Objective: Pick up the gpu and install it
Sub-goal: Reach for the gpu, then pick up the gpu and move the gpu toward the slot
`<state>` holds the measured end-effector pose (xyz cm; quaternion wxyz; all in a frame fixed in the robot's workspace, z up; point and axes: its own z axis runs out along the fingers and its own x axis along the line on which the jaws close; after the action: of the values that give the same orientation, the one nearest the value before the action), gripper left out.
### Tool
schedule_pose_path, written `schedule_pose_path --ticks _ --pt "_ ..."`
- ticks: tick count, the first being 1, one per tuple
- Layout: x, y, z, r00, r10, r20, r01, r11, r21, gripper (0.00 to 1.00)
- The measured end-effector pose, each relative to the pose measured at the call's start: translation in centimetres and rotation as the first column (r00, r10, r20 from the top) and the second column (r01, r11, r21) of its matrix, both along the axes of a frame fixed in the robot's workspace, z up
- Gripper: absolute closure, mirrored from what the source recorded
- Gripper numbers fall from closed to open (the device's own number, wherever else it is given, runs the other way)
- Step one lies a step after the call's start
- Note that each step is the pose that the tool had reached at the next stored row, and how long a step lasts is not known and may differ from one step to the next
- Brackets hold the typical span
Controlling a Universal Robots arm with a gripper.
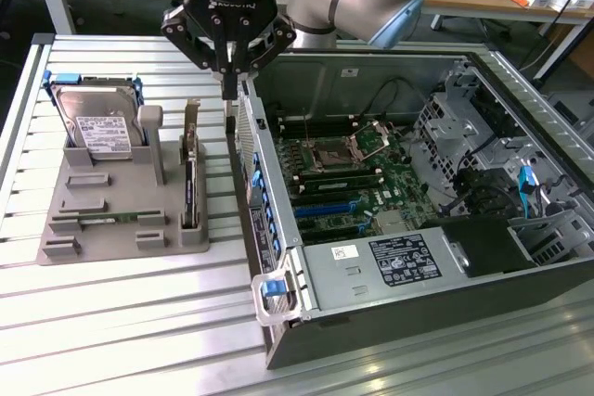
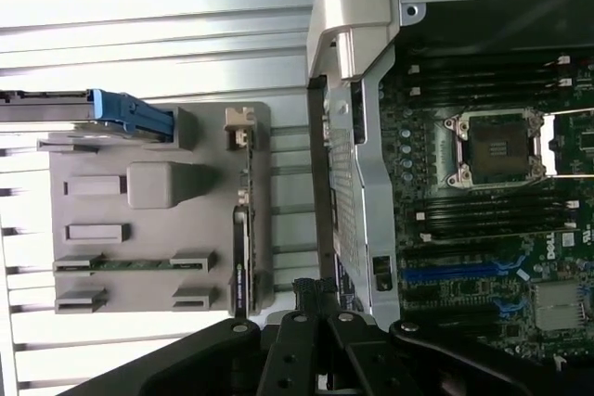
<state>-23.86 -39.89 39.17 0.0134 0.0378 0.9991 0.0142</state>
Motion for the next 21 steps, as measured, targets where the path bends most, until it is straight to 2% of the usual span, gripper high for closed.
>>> schedule_pose_path --ticks 10,21 --pt "-1.4 0.0 -0.02 1.0 0.0 0.0 0.0 1.0 0.0 0.89" --pt "-1.5 0.0 -0.01 1.0 0.0 0.0 0.0 1.0 0.0 0.89"
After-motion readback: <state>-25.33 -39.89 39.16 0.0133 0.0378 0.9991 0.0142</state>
